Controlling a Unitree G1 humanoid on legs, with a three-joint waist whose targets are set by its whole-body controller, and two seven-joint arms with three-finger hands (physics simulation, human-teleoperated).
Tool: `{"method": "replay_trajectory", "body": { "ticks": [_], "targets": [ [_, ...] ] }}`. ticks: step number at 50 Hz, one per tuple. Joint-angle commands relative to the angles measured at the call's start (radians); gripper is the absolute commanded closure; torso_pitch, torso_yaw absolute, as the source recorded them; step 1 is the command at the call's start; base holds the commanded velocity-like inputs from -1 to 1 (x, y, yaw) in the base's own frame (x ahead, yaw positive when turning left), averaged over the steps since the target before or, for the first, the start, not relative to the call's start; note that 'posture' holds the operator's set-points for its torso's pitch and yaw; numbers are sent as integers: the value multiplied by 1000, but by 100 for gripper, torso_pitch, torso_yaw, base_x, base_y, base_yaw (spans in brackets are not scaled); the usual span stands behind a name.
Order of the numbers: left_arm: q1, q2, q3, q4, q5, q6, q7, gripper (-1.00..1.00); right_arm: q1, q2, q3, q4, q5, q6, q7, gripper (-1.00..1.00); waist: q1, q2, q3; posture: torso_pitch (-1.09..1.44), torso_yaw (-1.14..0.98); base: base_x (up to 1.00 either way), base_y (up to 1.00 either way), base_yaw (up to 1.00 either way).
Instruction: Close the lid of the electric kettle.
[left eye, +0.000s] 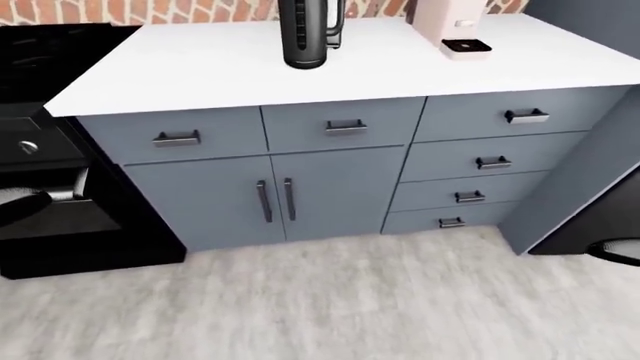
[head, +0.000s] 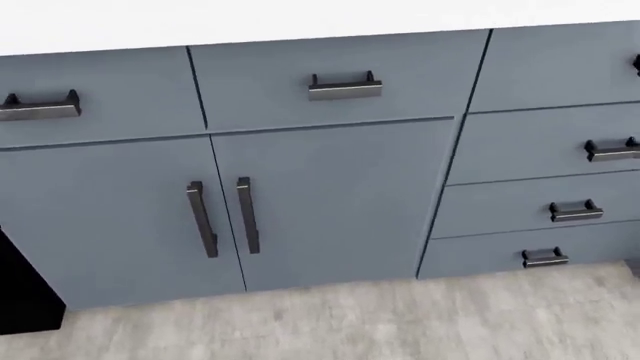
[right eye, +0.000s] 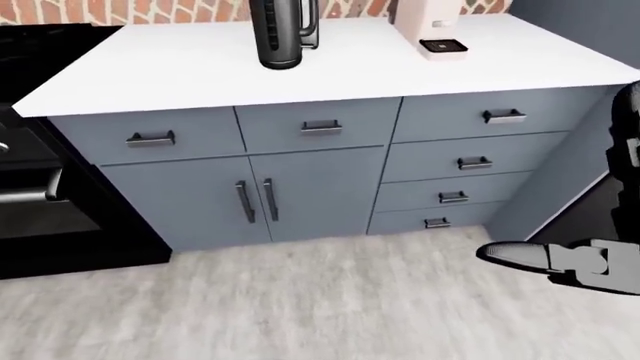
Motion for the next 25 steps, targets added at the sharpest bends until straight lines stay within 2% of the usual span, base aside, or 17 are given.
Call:
{"method": "replay_trajectory", "body": {
  "ticks": [1, 3, 5, 6, 7, 9, 11, 14, 16, 17, 18, 19, 20, 23, 25],
  "targets": [
    [-11, 16, 8, -19, 5, -31, -12, -100, -6, -19, -11, -2, -10, -30, -12, -100, -1, 4, -6, 0, 0, 0, 18, 0],
    [-12, 15, 9, -19, 5, -30, -14, -100, -3, -10, -1, -2, -28, -36, -3, -100, -1, -18, -5, 0, 0, 0, 19, 0],
    [-13, 15, 10, -19, 5, -28, -13, -100, -7, -12, 3, -2, -25, -35, -7, -100, 0, -57, -9, 0, 0, 0, 19, 0],
    [-10, 11, 4, -20, 14, -32, -17, -100, -6, -7, 11, -2, -36, -37, -3, -100, 0, -55, -8, 0, 0, 0, 19, 0],
    [-13, 11, 5, -21, 10, -28, -14, -100, -7, -3, 15, -2, -43, -39, 1, -100, -9, -36, -5, 0, 0, 0, 19, 0],
    [-15, 10, -2, -23, 14, -29, -14, -100, -6, -2, 15, -2, -45, -38, 3, -100, -7, -51, -8, 0, 0, 0, 19, 0],
    [-14, 5, -7, -20, 25, -34, -20, -100, -9, -12, 9, -2, -30, -33, -8, -100, -8, -45, -16, 0, 0, 0, 19, 0],
    [-17, 3, -11, -20, 33, -32, -23, -100, -11, 2, 12, -2, -49, -33, 6, -100, -8, -13, -5, 0, 0, 0, 18, 0],
    [-24, 10, -5, -22, 18, -24, -14, -100, -13, -5, 8, -2, -39, -29, -1, -100, -11, 20, -4, 0, 0, 0, 19, 0],
    [-18, 3, -11, -20, 32, -32, -22, -100, -15, -13, 4, -2, -26, -26, -11, -100, -12, 49, -13, 0, 0, 0, 20, 0],
    [-19, 3, -9, -19, 31, -31, -22, -100, -12, -7, 11, -2, -39, -33, -4, -100, -8, 90, -26, 0, 0, 0, 18, 0],
    [-21, 4, -10, -20, 29, -29, -21, -100, -16, -18, 22, -2, -36, -32, -15, -100, -1, 48, -14, 0, 0, 0, 20, 0],
    [-21, 4, -9, -23, 28, -27, -20, -100, -16, -11, 34, -2, -49, -37, -10, -100, -1, 58, -9, 0, 0, 0, 20, 0],
    [-20, 10, 3, -23, 15, -22, -14, -100, -11, -9, 17, -2, -41, -35, -5, -100, 3, 35, -18, 0, 0, 0, 18, 0],
    [-18, 9, -1, -25, 16, -23, -13, -100, -12, -17, -5, -2, -17, -25, -12, -100, 2, 17, -13, 0, 0, 0, 19, 0]
  ]
}}
